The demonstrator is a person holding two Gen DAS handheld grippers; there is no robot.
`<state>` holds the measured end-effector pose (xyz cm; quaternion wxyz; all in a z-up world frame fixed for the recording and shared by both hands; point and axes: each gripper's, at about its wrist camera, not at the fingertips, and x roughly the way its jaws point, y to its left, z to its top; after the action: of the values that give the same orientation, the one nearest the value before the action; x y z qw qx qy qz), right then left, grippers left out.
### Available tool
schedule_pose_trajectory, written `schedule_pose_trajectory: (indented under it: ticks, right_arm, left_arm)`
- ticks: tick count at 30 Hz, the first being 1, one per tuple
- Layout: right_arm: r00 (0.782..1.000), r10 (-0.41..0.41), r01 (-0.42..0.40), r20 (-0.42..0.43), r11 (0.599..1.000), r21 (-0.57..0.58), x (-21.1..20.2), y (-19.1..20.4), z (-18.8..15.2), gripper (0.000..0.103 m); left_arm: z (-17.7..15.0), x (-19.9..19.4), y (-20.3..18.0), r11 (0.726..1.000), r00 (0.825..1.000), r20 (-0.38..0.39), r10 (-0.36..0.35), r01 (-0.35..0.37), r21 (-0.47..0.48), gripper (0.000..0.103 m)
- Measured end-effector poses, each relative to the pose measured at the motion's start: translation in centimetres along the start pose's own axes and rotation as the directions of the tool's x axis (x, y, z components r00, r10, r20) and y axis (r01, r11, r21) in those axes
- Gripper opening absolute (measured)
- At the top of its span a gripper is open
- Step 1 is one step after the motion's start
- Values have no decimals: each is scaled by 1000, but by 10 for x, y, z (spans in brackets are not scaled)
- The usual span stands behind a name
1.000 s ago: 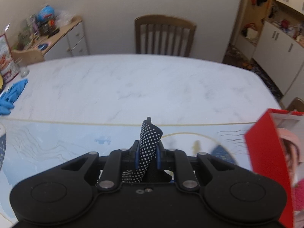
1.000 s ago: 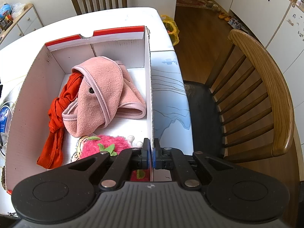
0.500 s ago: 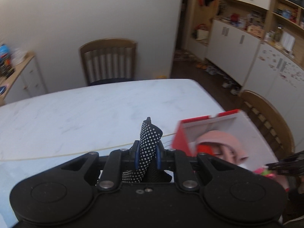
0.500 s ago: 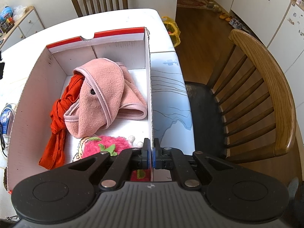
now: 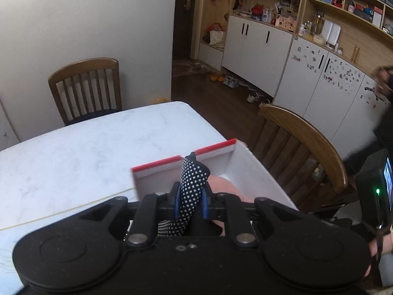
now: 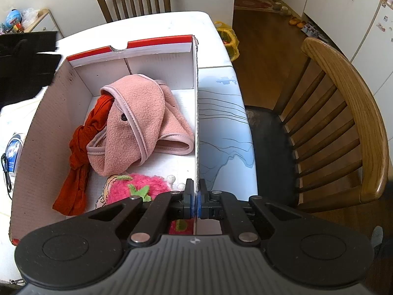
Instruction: Organize objects
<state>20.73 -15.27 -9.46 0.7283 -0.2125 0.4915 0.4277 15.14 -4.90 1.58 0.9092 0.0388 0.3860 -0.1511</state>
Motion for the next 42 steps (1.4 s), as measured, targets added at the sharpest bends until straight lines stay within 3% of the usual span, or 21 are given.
schedule_pose_trajectory:
  ticks: [8, 18, 29, 38, 42]
  right_arm:
    - [1000, 7, -7, 0, 1000, -19, 0, 1, -1, 2]
    - [1000, 21, -21, -4, 998, -64, 1, 0, -1, 3]
    - [999, 46, -46, -6, 995, -88, 0, -4, -2, 3]
    - [998, 60, -60, -7, 993, -99, 0, -5, -1, 4]
    - [998, 62, -63, -7, 993, -97, 0, -5, -1, 4]
  left_arm:
    - [-9, 37, -27, 995, 996, -39, 83, -81, 53, 14]
    - [-23, 80, -33, 975, 970, -121, 211, -200, 98, 14]
    - [-39, 103, -30, 984, 957, -231, 175, -163, 68, 15]
    - [-38, 94, -20, 991, 960, -251, 128, -133, -3, 27]
    - [-38, 83, -16, 994, 967, -239, 86, -98, -42, 40]
